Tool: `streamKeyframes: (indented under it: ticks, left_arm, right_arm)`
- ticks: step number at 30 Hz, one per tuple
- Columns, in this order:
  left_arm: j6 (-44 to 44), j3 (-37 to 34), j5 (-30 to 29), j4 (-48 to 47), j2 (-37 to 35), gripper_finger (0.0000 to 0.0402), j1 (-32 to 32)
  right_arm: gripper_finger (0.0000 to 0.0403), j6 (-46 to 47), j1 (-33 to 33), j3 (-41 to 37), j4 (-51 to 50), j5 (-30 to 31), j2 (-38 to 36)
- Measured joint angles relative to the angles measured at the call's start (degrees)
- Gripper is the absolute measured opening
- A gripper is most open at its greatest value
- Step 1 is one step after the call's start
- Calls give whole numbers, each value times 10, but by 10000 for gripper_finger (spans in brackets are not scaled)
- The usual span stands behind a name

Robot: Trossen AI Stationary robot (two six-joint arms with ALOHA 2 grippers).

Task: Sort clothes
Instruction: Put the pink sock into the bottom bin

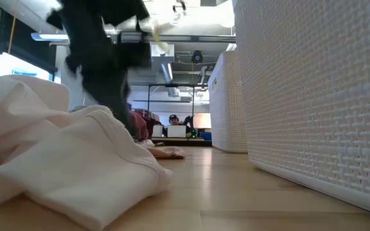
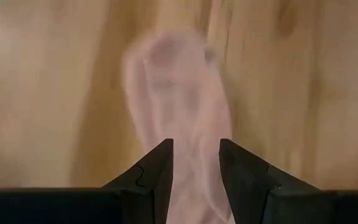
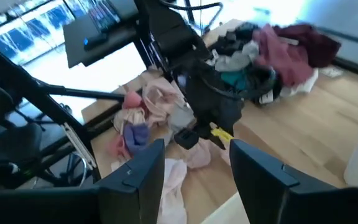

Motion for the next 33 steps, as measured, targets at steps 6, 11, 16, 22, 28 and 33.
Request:
streamKeyframes:
  ticks: [6,11,16,22,28,33]
  left_arm:
    - [18,3,91,-3,89,79,-2]
    - [12,3,74,-13,87,9,-3]
    - [12,-4,56,-36,2,3,-4]
    - [49,-1,57,-30,-142,2,-15]
    - [58,-1,54,-2,-234,1,-31]
    - [39,0,53,71,-274,1,-38]
  right_arm:
    - [167,11,-16,-30,-2,-61,0]
    - [167,12,-27,-72,8,-70,0]
    - [167,-2,-38,-141,48,-114,1]
    - [167,-39,-66,-221,203,-173,2]
    - [167,-251,-107,-259,468,-174,2]
    - [176,-314,-154,-260,519,-176,2]
